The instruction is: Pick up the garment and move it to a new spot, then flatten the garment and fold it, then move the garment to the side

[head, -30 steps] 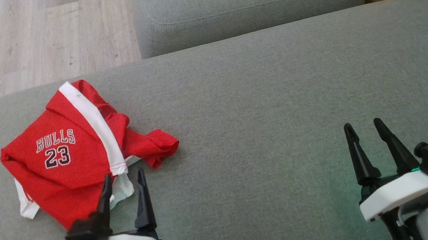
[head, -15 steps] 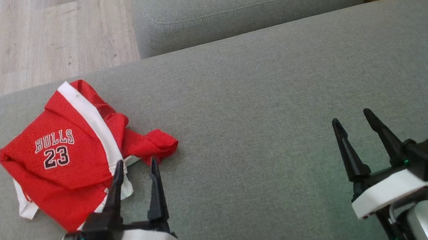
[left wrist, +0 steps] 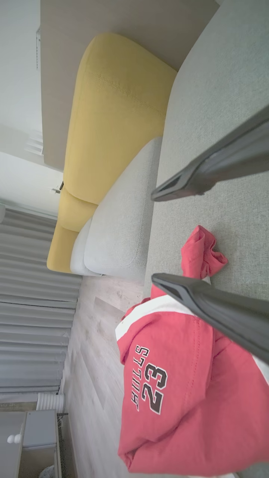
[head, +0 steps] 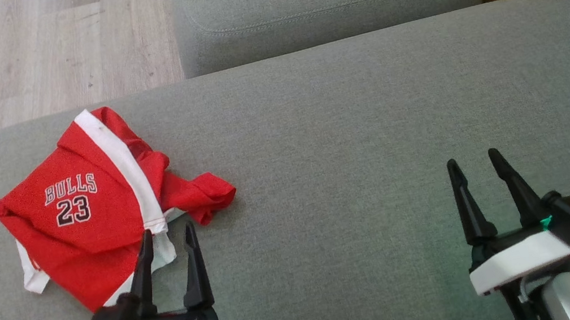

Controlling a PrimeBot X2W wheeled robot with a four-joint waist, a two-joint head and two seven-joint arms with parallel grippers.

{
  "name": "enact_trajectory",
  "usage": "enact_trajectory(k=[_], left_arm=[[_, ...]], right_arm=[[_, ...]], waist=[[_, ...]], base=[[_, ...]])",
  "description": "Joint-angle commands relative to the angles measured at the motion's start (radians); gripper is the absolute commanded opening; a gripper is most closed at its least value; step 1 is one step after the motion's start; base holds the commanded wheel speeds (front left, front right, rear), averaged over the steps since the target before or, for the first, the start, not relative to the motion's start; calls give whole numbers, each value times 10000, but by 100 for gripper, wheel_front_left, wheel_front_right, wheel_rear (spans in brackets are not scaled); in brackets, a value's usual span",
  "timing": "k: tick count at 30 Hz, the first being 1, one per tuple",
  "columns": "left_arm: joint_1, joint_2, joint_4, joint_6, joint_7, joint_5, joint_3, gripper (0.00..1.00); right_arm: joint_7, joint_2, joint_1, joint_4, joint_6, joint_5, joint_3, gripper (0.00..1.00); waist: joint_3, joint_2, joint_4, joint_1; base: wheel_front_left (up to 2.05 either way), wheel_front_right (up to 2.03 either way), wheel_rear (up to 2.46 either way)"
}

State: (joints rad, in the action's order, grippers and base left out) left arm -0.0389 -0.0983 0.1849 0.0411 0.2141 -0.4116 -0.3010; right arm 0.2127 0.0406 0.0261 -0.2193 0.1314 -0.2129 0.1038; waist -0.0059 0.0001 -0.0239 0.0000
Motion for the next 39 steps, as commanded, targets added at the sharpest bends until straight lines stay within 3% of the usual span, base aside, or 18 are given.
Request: enact_trajectory(k=[1, 10, 18, 39], left_arm=[[-319, 67, -206, -99, 202, 370, 383, 100], [-361, 301, 114, -382, 466, 1734, 511, 100], [-380, 421, 76, -460, 477, 2010, 880, 100], [38, 473, 105, -476, 477, 2499, 1608, 100]], right_arm=[[215, 89, 200, 232, -7, 367, 323, 100], [479, 96, 289, 94, -7, 1337, 570, 100], [490, 96, 267, 178, -7, 1255, 708, 100], [490, 96, -9, 133, -7, 729, 1896, 100]], waist=[[-8, -1, 3, 0], [-11, -1, 26, 0], [-27, -1, 410, 0], [-491, -1, 2963, 0]], base=[[0, 0, 0], [0, 0, 0], [0, 0, 0], [0, 0, 0]])
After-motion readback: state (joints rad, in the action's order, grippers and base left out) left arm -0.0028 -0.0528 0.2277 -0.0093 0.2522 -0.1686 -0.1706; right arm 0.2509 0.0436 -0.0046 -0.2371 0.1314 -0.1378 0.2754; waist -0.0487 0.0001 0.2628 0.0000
